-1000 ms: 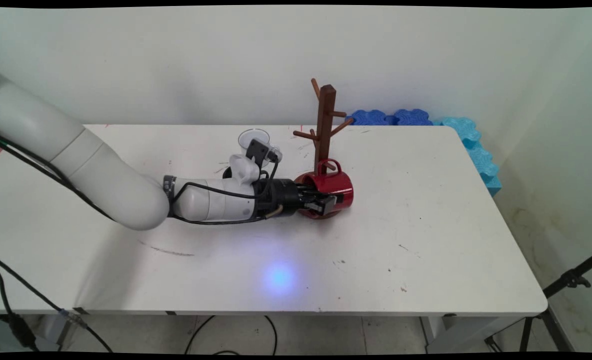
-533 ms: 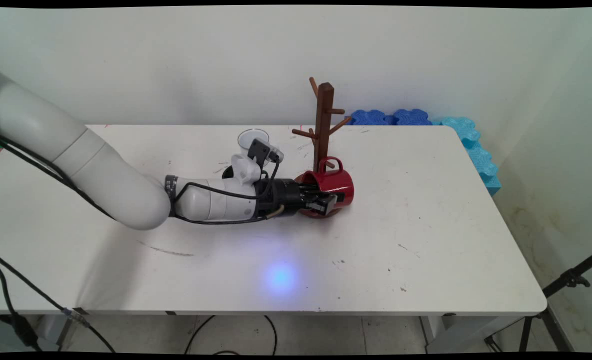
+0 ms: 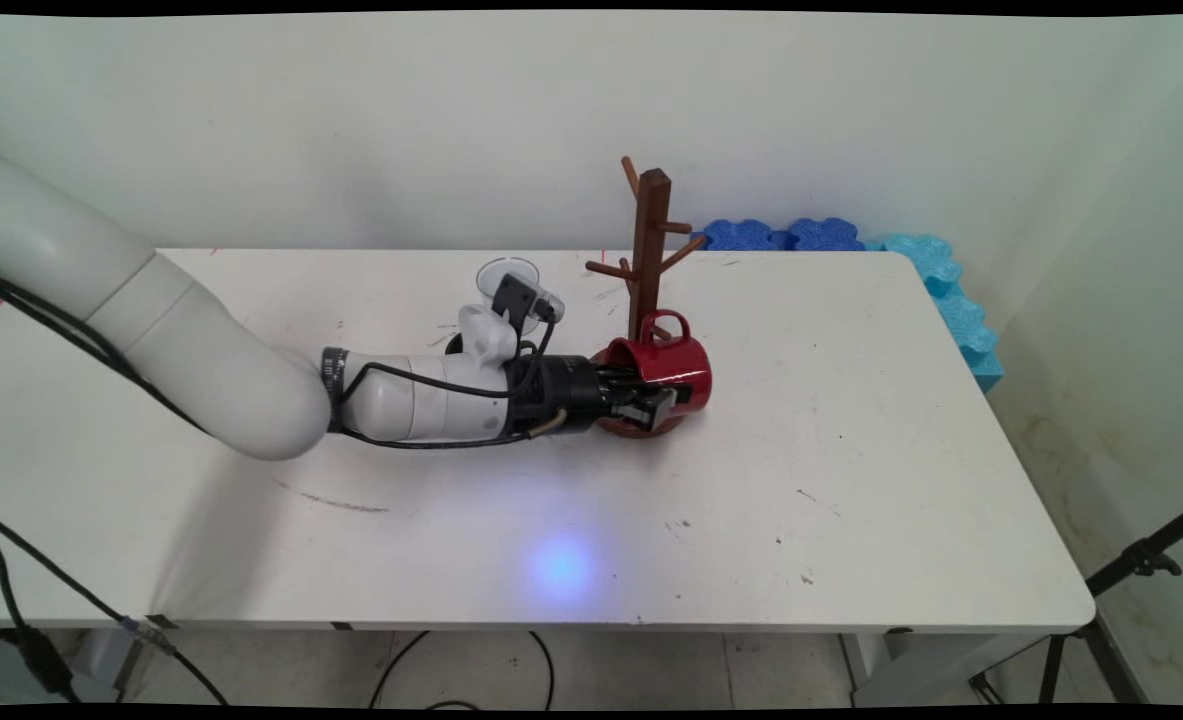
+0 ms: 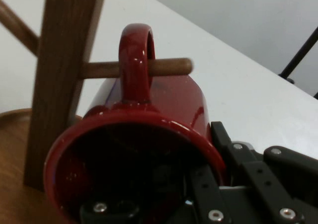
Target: Place the picked object on the table
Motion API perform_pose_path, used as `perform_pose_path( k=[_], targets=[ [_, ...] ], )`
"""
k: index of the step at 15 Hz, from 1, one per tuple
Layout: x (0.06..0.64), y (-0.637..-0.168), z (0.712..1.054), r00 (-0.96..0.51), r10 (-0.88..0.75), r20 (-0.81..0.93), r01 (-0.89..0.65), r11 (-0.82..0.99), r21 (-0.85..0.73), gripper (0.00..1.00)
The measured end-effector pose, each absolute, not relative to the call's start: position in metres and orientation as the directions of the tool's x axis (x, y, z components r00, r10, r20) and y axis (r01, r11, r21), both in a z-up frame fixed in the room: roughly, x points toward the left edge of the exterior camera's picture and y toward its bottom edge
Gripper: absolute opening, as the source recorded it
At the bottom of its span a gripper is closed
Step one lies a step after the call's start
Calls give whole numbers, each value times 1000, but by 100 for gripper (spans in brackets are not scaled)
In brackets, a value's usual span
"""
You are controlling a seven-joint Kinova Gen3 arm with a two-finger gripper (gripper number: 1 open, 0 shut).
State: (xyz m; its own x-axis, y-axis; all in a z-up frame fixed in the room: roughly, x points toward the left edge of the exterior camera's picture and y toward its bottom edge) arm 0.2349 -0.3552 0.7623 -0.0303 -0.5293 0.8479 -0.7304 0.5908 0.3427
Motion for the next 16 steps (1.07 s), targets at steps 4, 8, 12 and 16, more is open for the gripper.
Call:
perform_pose_path(
  k=[4,8,12,16],
  targets=[
    [231,-343,773,-29,-531,847,-712,605,356,0],
    [227,-332,785,-30,-531,847,-695,620,364,0],
    [228,-322,802,-47,-533,845,-684,633,362,0],
    [236,-315,823,-103,-540,835,-683,649,336,0]
  ],
)
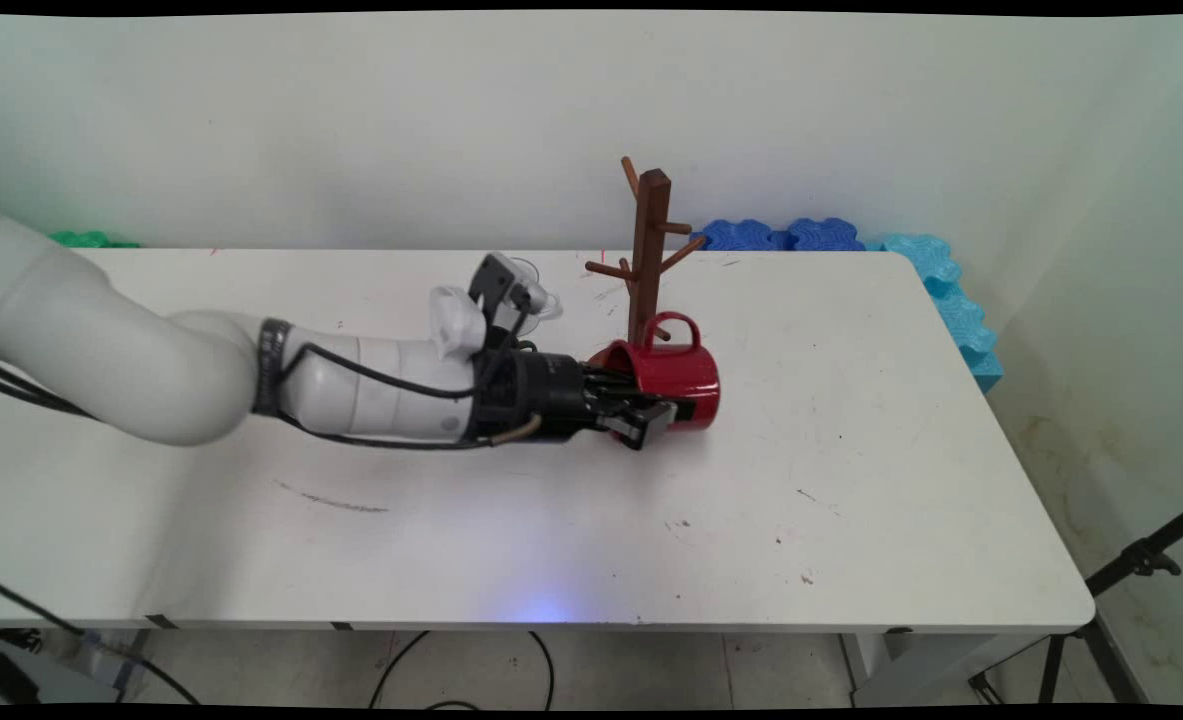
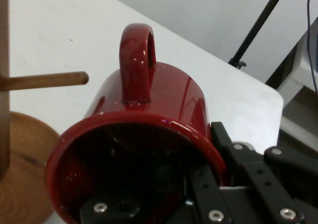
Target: Place the picked object on the table
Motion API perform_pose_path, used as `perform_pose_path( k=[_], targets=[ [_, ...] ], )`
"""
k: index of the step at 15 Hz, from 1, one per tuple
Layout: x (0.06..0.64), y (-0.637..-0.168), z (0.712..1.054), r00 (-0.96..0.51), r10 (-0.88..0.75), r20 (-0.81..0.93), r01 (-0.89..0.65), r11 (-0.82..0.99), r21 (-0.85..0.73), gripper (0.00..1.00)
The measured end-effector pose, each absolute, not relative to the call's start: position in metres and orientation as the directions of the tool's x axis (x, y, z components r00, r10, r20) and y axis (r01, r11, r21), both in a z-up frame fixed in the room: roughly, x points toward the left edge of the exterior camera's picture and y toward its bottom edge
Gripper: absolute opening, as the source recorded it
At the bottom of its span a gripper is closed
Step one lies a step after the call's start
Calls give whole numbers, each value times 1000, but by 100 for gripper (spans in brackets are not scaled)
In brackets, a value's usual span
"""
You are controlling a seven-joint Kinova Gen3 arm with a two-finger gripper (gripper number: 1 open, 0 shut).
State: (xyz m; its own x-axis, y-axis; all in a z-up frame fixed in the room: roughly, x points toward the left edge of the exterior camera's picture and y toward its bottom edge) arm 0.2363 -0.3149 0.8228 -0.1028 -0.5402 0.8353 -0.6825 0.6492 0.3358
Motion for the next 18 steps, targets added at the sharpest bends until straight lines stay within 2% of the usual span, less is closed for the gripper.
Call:
perform_pose_path(
  k=[5,12,18],
  targets=[
    [255,-315,854,-180,-550,816,-698,656,288,0],
    [281,-320,880,-271,-566,778,-728,649,219,0],
    [281,-322,915,-426,-541,725,-657,736,164,0]
  ],
)
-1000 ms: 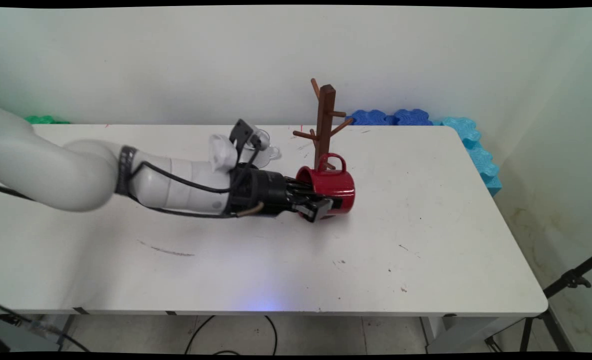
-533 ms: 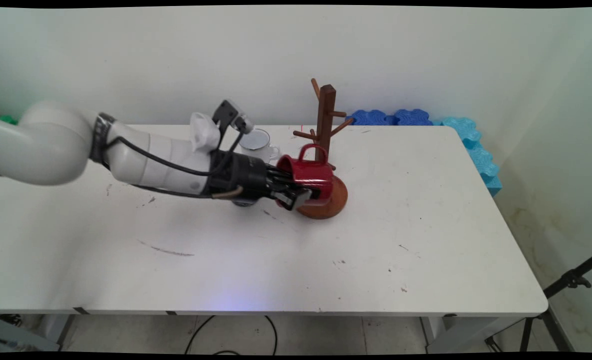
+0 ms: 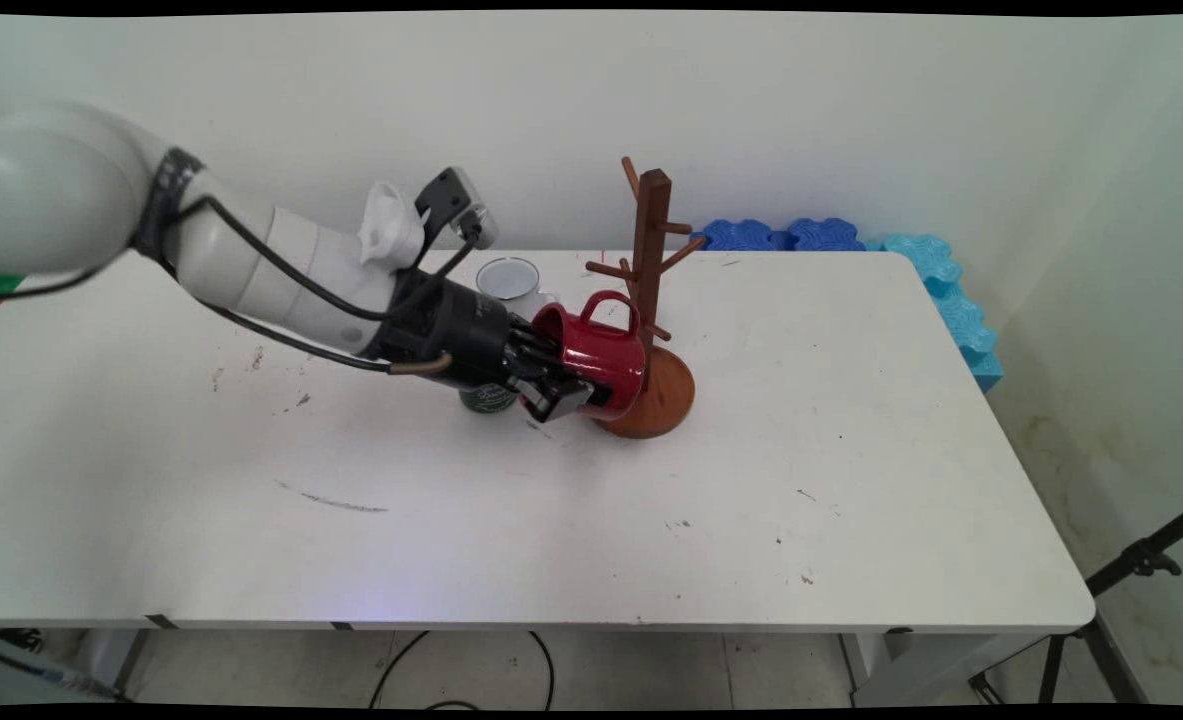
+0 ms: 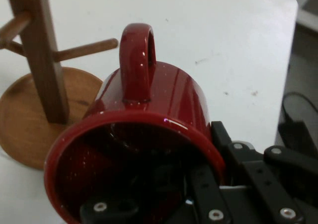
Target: Place the picked object on the table
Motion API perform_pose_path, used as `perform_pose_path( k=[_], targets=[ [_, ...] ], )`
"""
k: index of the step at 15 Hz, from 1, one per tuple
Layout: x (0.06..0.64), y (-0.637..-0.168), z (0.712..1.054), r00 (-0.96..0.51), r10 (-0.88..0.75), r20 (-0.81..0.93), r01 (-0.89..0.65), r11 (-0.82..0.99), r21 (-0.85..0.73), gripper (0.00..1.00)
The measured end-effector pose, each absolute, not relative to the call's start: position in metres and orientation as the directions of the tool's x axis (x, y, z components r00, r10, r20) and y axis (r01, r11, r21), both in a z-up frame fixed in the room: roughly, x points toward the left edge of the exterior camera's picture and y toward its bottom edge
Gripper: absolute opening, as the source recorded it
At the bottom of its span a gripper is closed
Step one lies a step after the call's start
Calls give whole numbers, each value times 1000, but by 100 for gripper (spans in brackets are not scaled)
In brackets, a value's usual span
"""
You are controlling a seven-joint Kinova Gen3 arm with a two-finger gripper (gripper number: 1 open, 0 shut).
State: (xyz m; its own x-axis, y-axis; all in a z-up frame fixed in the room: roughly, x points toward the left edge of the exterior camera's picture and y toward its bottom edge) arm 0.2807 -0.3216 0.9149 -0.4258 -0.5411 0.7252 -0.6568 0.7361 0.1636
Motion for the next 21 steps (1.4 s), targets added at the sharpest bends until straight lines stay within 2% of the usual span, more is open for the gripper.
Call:
perform_pose_path(
  k=[6,10,16,21],
  targets=[
    [282,-312,965,-631,-440,639,-546,837,38,0],
    [299,-313,982,-740,-437,511,-532,845,-47,0],
    [310,-319,982,-815,-477,330,-535,838,-109,0],
    [301,-326,963,-845,-488,218,-519,847,-113,0]
  ],
)
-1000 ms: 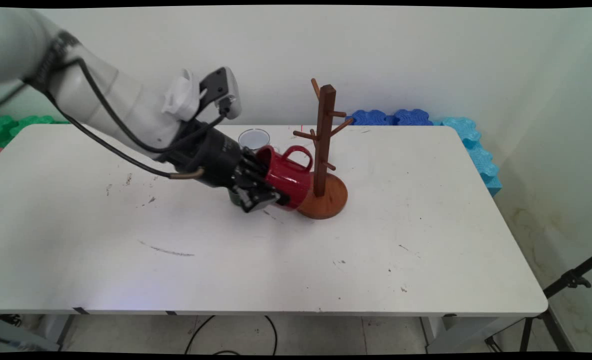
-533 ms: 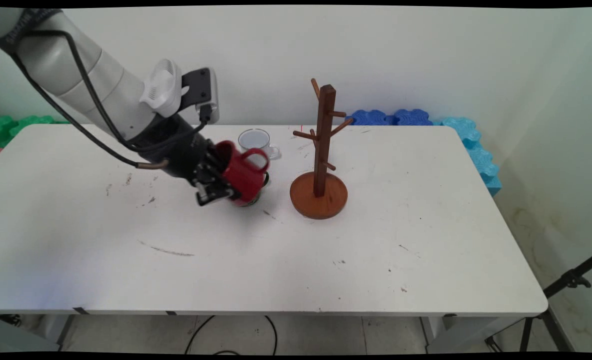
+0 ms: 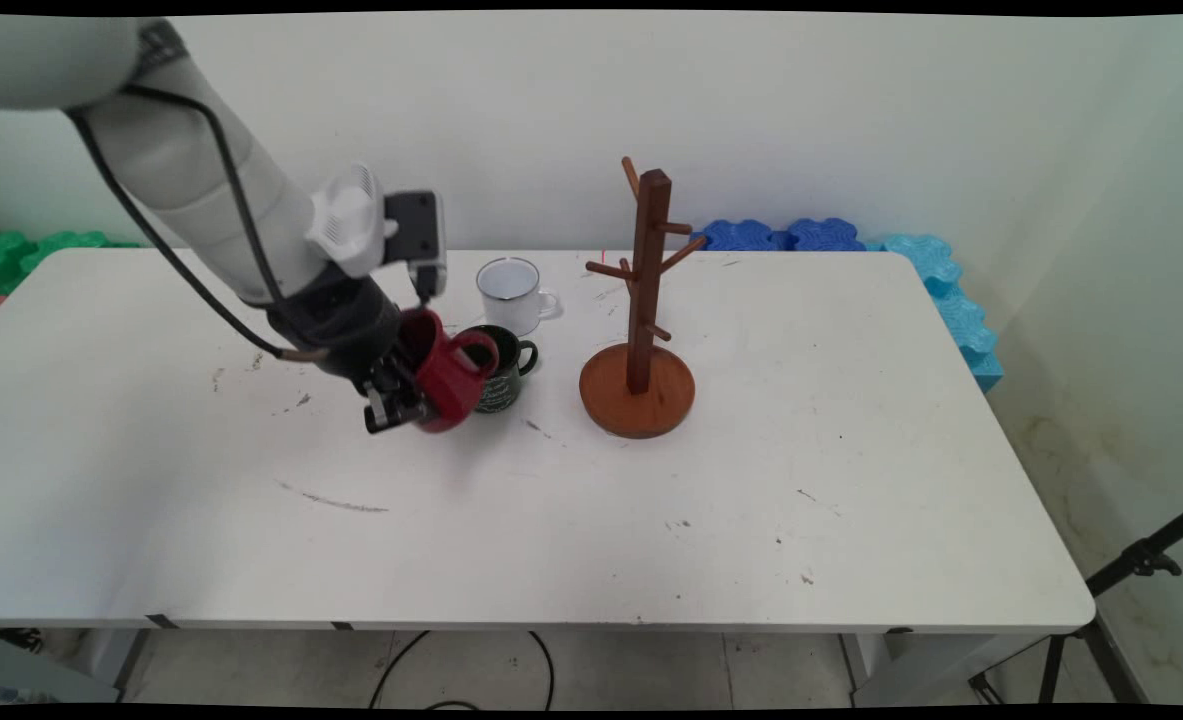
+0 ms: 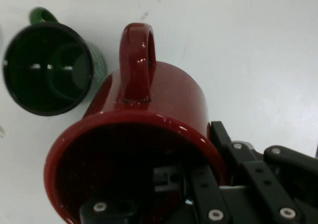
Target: Place the picked object on the table
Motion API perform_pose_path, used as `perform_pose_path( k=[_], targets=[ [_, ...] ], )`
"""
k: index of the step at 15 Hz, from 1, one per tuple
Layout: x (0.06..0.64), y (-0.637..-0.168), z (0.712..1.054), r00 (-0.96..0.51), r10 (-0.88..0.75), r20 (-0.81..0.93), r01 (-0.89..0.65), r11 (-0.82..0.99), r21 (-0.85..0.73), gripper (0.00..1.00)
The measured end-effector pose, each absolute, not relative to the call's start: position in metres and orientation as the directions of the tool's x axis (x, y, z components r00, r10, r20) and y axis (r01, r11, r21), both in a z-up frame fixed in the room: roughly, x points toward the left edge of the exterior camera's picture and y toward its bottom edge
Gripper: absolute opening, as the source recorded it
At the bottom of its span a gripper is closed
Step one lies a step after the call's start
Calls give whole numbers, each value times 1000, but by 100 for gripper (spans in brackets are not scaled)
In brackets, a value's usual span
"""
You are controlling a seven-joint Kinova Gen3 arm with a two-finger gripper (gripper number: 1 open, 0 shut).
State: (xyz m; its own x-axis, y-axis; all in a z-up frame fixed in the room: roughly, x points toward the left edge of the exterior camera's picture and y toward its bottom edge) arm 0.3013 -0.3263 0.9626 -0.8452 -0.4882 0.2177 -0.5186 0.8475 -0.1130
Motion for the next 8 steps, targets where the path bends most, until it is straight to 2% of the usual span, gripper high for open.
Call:
perform_pose_path(
  k=[8],
  targets=[
    [275,-343,920,-866,-485,120,-495,865,-84,0]
  ],
)
